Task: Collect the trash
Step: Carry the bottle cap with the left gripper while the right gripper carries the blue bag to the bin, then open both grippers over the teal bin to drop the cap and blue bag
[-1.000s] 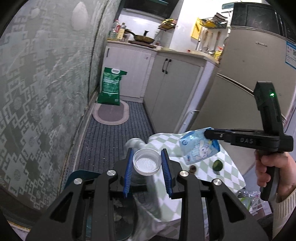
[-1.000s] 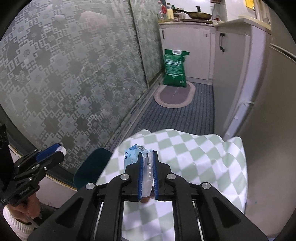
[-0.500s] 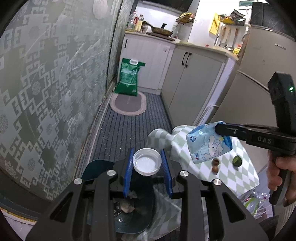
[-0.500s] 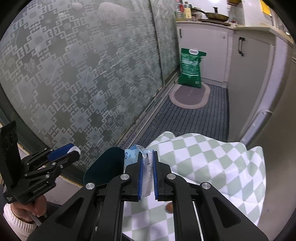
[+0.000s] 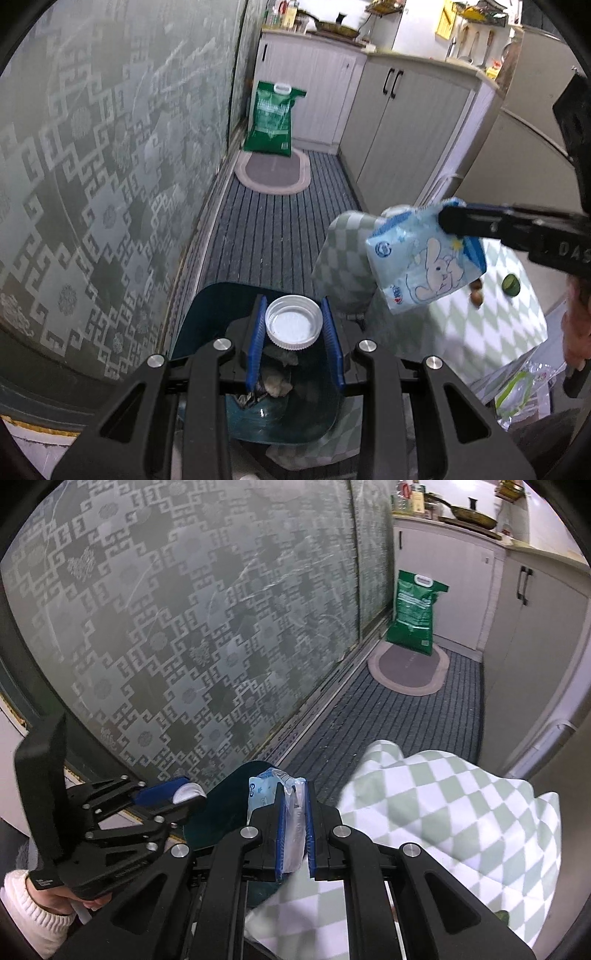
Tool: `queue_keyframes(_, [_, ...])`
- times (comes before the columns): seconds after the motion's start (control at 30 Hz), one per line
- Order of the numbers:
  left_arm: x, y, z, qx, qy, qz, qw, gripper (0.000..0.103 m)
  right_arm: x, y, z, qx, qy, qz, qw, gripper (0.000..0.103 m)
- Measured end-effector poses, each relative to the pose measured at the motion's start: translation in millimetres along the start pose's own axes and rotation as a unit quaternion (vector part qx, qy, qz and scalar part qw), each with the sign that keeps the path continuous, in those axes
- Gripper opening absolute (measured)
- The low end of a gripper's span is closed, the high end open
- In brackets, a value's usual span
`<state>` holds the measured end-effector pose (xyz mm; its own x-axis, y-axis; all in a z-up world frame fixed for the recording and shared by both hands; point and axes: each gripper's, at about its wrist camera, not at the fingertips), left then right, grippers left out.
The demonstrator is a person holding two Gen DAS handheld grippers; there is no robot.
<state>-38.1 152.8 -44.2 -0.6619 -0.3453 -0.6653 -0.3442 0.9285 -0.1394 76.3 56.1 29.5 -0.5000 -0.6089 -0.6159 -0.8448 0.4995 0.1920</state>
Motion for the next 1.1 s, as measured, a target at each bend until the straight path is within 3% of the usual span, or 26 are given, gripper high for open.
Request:
queue_keyframes(0.63, [25.5,38.7,40.9,-0.015,0.080,-0.015,0.9966,0.034,4.9,34.2,70.6,0.016,0.093,-0.027,0.995,0.009])
queue_keyframes(1.1, [18.0,47.9,16.4,-0.022,0.039,-0.017,0.9989,0.036,3.7,42.1,94.6,0.032,0.115,-0.035,0.992,0.009])
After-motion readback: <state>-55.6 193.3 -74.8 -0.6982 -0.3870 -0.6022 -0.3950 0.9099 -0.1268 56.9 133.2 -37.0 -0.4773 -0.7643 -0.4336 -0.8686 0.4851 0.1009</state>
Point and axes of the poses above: each gripper's, at about its wrist camera, not at the fingertips, and z roughly the way its jaws point, y to its left, x to its underside, and after that the axes turned 4 degrees about z, right-handed
